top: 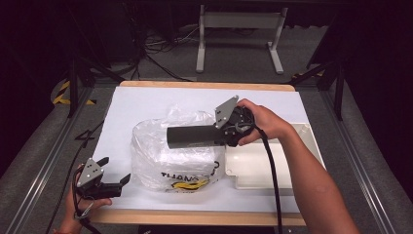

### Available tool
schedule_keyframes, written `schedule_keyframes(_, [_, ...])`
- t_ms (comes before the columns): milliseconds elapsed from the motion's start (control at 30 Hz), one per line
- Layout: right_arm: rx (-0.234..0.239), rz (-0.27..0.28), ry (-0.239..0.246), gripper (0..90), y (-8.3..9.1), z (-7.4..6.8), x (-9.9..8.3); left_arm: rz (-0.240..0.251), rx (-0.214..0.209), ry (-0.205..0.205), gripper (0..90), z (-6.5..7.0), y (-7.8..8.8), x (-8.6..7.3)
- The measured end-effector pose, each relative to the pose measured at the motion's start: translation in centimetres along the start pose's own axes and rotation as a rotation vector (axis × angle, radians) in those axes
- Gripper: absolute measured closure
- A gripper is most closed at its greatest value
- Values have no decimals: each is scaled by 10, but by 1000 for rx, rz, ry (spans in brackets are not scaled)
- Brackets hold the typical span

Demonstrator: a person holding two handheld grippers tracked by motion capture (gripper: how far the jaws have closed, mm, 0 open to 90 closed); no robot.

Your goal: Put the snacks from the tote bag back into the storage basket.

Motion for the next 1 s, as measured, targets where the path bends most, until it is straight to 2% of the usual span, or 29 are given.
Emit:
schedule_keyframes(133, [2,8,-7,426,11,-1,-12,-1,0,1,40,0,0,0])
schedule_keyframes(533, [-15,-24,-42,426,40,-6,-54,-4,4,5,39,-1,0,0])
schedule_keyframes(667, [-17,-36,-59,426,56,-7,-72,-3,2,6,39,-1,0,0])
schedule_keyframes(833, [-37,-40,-96,426,73,-8,-93,1,8,9,39,-2,2,0])
schedule_keyframes(1000, [-43,-66,-124,426,81,-13,-117,8,5,6,39,-2,2,1])
Point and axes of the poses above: each handheld gripper's, and its own axes: y roughly backward along the jaws, x roughly out of its top, z roughly to its right, the point moved 9 cm from there along -y, roughly forward along the jaws, and after that the axes turned 8 degrees about -x, right-handed, at the moved point
